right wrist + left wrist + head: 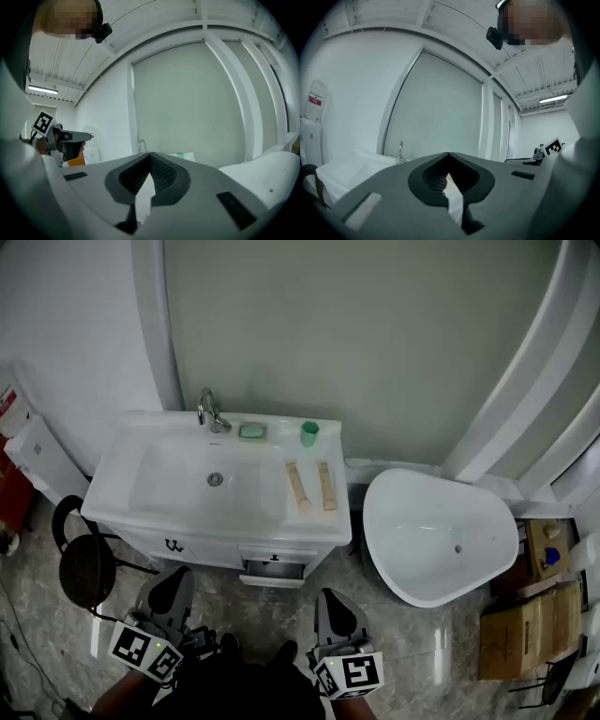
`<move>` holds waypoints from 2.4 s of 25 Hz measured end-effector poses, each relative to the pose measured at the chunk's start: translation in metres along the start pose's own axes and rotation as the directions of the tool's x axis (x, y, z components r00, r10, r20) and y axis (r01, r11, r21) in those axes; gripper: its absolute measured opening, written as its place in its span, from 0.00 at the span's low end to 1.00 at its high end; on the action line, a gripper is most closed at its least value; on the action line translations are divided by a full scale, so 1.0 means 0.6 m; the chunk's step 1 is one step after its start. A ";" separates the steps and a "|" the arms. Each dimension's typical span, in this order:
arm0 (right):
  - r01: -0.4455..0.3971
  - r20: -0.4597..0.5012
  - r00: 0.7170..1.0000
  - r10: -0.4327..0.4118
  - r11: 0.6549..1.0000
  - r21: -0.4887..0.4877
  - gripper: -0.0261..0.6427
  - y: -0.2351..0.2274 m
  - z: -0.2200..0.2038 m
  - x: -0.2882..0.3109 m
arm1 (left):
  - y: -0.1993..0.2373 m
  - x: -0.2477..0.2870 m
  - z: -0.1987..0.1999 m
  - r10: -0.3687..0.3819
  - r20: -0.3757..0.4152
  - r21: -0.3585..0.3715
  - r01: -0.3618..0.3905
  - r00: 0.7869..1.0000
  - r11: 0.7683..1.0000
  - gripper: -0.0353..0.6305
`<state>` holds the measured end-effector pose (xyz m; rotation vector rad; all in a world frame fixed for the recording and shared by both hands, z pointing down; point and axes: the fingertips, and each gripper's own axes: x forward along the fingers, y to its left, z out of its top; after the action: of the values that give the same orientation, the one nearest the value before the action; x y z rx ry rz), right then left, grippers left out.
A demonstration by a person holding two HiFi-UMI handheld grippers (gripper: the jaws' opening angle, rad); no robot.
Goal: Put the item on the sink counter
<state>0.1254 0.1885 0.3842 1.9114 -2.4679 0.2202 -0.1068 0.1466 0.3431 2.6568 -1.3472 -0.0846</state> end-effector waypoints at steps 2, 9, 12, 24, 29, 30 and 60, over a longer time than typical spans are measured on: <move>0.004 -0.003 1.000 -0.004 1.000 -0.010 0.05 -0.001 0.006 0.002 | 0.000 0.002 -0.001 -0.001 0.000 0.001 0.001 1.000 1.000 0.05; 0.012 -0.001 1.000 -0.012 1.000 -0.012 0.05 -0.008 0.007 0.005 | 0.000 0.011 -0.007 0.001 -0.009 0.001 -0.001 1.000 1.000 0.05; 0.020 0.015 1.000 -0.020 1.000 -0.003 0.05 -0.022 0.008 0.003 | -0.006 0.020 -0.013 0.009 -0.014 -0.001 -0.009 1.000 1.000 0.05; -0.039 -0.031 0.999 0.038 0.999 -0.016 0.05 -0.122 -0.015 0.005 | -0.079 0.064 -0.038 0.076 -0.030 -0.008 -0.077 0.997 0.997 0.05; -0.064 -0.054 0.996 0.064 0.998 -0.002 0.05 -0.140 -0.027 0.029 | -0.079 0.078 -0.040 0.103 -0.051 0.011 -0.103 0.993 0.995 0.05; -0.063 -0.060 0.996 0.063 0.998 0.003 0.05 -0.142 -0.033 0.036 | -0.075 0.082 -0.040 0.107 -0.055 0.018 -0.106 0.993 0.994 0.05; 0.130 -0.304 0.940 -0.154 0.987 -0.098 0.11 -0.160 -0.135 0.419 | 0.300 0.316 -0.088 -0.015 -0.195 -0.033 0.009 0.981 0.999 0.05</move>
<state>0.1481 -0.0671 0.4982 1.8485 -2.0984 0.3852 -0.1311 -0.1045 0.4296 2.5684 -1.2569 0.1483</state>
